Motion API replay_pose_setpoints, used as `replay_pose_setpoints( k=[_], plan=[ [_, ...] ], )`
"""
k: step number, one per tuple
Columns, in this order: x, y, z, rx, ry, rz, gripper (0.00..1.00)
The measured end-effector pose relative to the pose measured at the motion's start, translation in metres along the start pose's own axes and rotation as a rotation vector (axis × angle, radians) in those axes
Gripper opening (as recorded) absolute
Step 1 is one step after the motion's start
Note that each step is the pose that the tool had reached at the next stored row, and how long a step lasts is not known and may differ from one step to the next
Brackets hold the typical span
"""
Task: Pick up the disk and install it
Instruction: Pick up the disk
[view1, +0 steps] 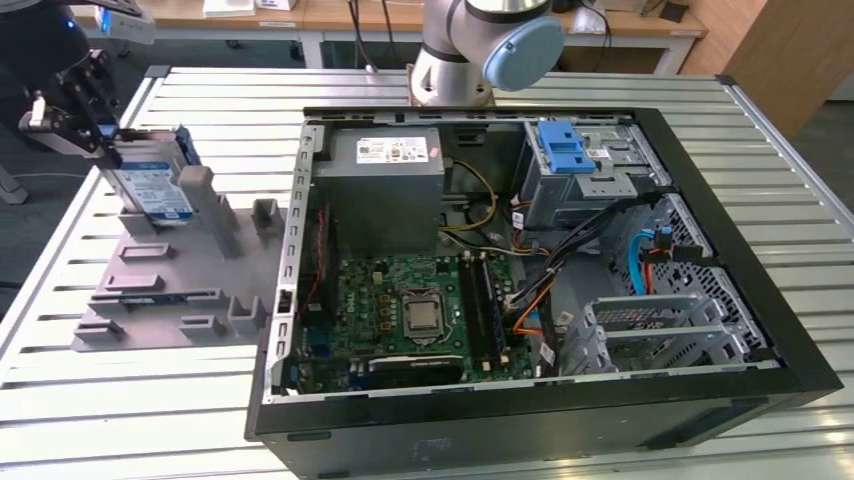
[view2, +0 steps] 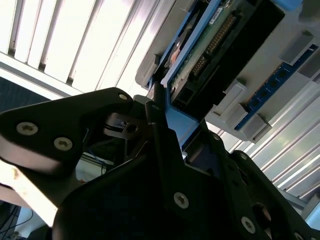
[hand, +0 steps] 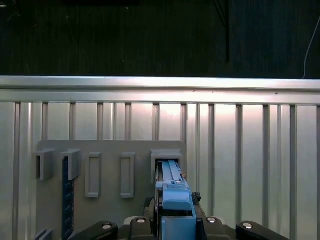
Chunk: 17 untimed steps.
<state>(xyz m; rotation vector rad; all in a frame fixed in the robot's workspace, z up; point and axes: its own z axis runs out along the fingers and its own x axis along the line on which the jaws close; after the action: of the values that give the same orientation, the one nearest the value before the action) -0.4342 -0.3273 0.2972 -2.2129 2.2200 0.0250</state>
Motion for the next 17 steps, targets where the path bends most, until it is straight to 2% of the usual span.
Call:
replay_pose_setpoints(
  k=[17],
  plan=[
    [-0.0001,0.0,-0.0047,0.0,0.0,0.0,0.36]
  ],
)
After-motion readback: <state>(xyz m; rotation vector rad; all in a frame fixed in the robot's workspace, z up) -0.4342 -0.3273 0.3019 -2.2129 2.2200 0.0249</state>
